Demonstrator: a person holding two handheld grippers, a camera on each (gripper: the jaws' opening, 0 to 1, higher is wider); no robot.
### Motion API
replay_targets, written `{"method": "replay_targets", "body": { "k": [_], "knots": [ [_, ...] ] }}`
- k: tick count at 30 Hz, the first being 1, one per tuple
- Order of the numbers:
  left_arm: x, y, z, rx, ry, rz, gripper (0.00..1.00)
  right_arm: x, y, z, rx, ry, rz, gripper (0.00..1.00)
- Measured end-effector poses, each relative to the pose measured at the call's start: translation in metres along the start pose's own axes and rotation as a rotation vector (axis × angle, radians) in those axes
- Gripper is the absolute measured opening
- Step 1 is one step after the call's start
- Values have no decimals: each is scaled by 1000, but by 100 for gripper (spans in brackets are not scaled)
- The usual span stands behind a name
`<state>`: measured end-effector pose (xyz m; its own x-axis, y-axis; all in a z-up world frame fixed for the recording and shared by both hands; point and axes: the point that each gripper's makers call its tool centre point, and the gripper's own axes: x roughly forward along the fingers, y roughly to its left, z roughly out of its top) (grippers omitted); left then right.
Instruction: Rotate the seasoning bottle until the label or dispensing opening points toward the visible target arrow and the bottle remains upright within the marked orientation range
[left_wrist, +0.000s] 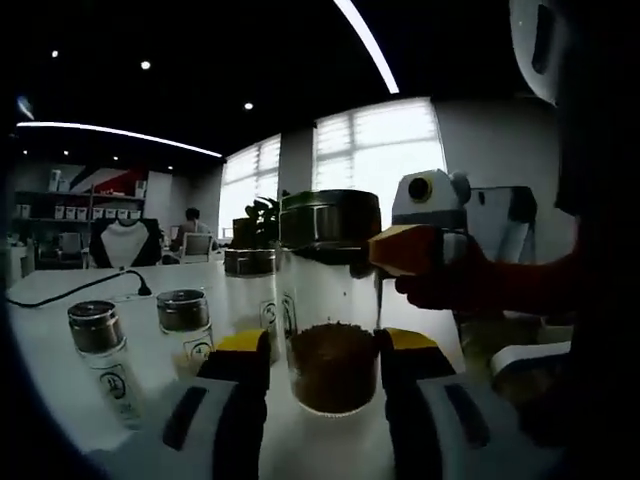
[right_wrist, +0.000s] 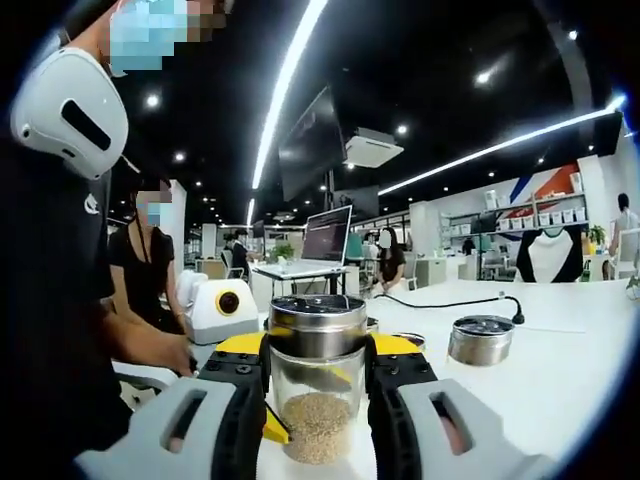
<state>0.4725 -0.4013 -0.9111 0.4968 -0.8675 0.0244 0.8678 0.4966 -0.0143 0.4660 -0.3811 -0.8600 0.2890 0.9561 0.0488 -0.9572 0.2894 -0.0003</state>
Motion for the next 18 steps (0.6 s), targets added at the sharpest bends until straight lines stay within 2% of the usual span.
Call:
{"method": "replay_targets", "body": {
  "k": [1,5,9,11,14,18],
  "knots": [
    [0,-3,0,-14,3,-14,40,1,0,-1,-1,1,0,35],
    [0,-1,2,-23,-10,-3,40,2,0,0,12,-8,5,35],
    [-2,-1,2,-29,17,24,40,3,-1,0,36,-17,-5,36],
    [-1,1,1,-10,36,46,40,4,-3,0,51,-21,-23,36],
    [-1,7,-4,78,86,116,40,7,-4,-2,78,-29,-48,38],
    [1,12,-14,97,144,175,39,15,-5,-9,83,-26,-119,41]
  ]
}}
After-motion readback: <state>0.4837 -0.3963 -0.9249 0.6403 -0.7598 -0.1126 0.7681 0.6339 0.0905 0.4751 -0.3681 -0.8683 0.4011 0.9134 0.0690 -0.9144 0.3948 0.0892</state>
